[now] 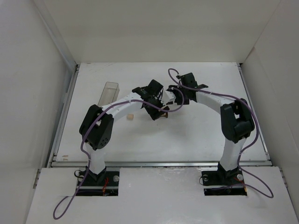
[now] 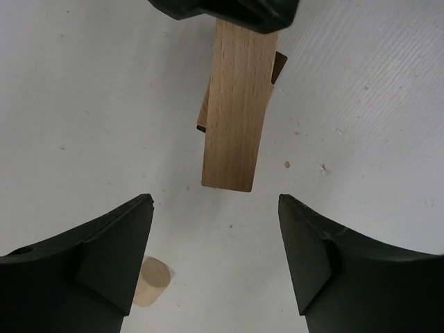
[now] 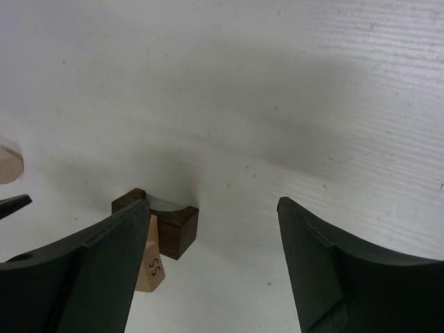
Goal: Build the wood block tower
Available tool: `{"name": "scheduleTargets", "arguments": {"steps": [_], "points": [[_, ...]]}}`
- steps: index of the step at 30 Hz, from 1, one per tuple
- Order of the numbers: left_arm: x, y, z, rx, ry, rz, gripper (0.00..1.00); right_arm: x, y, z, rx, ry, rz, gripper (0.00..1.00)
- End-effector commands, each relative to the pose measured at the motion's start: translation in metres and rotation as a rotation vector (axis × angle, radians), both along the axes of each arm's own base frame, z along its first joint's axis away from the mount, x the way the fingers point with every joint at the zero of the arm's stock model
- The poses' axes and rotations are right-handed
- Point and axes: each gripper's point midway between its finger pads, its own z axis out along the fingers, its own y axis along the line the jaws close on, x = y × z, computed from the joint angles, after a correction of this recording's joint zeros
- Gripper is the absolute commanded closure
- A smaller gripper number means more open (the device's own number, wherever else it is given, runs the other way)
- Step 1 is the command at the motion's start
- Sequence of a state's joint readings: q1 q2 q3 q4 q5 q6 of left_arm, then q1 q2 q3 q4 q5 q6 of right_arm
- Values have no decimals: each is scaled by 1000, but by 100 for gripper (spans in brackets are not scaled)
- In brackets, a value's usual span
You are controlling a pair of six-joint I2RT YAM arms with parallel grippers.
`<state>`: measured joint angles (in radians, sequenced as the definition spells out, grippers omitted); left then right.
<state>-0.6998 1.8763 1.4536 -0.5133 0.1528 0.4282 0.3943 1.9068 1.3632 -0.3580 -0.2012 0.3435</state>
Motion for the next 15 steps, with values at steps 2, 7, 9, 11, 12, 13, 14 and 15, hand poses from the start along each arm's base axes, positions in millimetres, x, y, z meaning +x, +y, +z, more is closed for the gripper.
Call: {"name": "scheduleTargets", "arguments": {"steps": [2,7,9,11,12,13,14,15], "points": [[9,-6,16,-34,-29,22,30,-1,2,20,8,-56,9,21],[9,-6,12,-28,-22,22,30,-2,0,21,2,-59,3,21],[9,-6,12,-31,-18,30,30,-2,0,21,2,-59,3,21],[10,-5,12,-25,-23,35,30,-2,0,21,2,-59,3,21],[10,-5,12,-25,-23,35,30,-2,0,25,5,-67,3,21],[10,-5,12,-25,-23,35,30,-2,0,25,5,-67,3,21],[11,-4,12,-18,-29,40,30,-2,0,25,5,-67,3,21],[11,-3,12,-18,-29,40,30,0,1,26,9,-76,3,21]]}}
